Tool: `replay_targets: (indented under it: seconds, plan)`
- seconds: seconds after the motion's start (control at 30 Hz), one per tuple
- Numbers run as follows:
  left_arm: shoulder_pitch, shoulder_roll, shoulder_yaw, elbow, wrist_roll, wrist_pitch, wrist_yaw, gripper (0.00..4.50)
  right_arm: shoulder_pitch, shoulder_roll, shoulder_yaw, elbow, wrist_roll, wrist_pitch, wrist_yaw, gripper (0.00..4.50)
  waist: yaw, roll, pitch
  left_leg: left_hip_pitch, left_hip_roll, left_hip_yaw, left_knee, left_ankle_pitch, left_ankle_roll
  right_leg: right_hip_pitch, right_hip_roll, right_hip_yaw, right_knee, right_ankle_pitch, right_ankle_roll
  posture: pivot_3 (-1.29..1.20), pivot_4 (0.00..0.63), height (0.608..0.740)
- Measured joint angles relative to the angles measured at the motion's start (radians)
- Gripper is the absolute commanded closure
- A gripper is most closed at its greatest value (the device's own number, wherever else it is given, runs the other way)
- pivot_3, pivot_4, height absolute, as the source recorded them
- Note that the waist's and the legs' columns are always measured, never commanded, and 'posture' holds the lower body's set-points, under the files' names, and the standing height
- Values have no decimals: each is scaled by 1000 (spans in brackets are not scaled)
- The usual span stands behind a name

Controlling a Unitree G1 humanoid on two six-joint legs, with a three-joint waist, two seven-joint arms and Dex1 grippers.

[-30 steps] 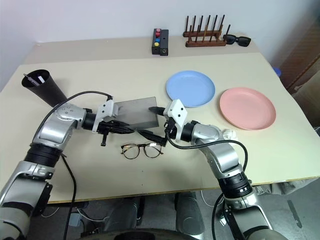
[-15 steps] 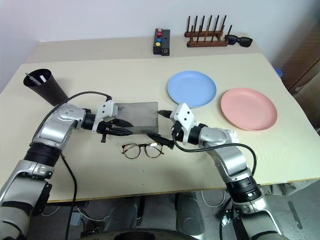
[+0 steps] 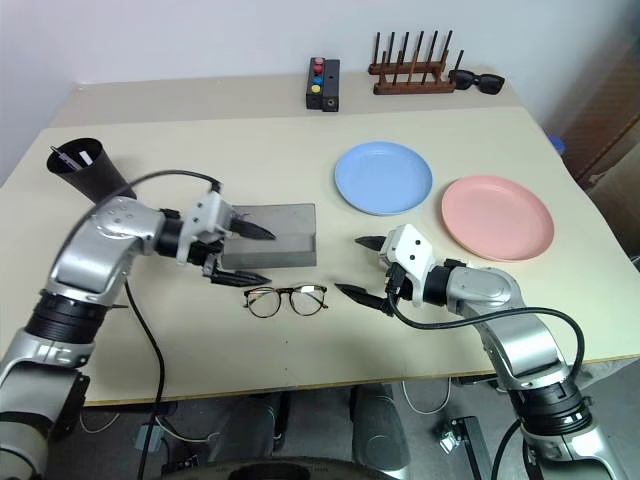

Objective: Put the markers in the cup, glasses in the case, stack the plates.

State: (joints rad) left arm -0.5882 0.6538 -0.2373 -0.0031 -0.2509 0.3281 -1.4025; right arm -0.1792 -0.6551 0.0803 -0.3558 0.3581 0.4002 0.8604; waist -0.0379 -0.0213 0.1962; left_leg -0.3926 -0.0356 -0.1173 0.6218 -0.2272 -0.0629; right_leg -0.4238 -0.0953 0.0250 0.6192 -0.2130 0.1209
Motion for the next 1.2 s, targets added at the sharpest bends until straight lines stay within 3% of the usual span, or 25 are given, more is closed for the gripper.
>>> replay_targets:
  seconds: [0.27,0.6,0.63,0.67,0.87,0.9,1.2]
  plan:
    - [-8,-34,-145,54,103,-59,7,684,35,5,-3,-27,-2,8,-33,0,2,0,0,0,0,0,1,0,1,0,0,0,0,0,0,0,150,739]
    - [-15,-38,-172,123,133,-119,-26,684,55,5,-4,-41,-3,8,-59,0,4,0,0,0,0,0,1,-1,1,0,0,0,0,-1,-1,0,150,739]
    - [-15,-40,-172,128,133,-120,-30,1183,56,5,-4,-41,-2,8,-59,0,4,0,0,0,0,0,1,-1,1,0,0,0,0,-1,-1,0,150,739]
    - [-15,-43,-172,132,133,-120,-31,1373,56,5,-4,-42,-3,8,-59,0,5,0,0,0,0,0,1,-1,1,1,0,0,0,-1,-1,0,150,739]
    - [-17,-48,-166,130,107,-119,-51,4241,57,5,-4,-42,-3,8,-58,0,6,0,0,1,0,0,1,-1,1,1,0,0,0,-1,-1,0,150,739]
    - [-17,-48,-165,118,102,-117,-57,4444,57,5,-4,-42,-4,8,-58,0,7,1,0,1,0,0,1,-1,1,2,0,0,0,-1,-2,0,150,739]
    - [-12,-30,-141,81,72,-60,-51,4444,52,5,-4,-41,-12,8,-50,0,21,1,-1,0,0,0,5,-2,3,3,0,0,0,-3,-2,0,150,739]
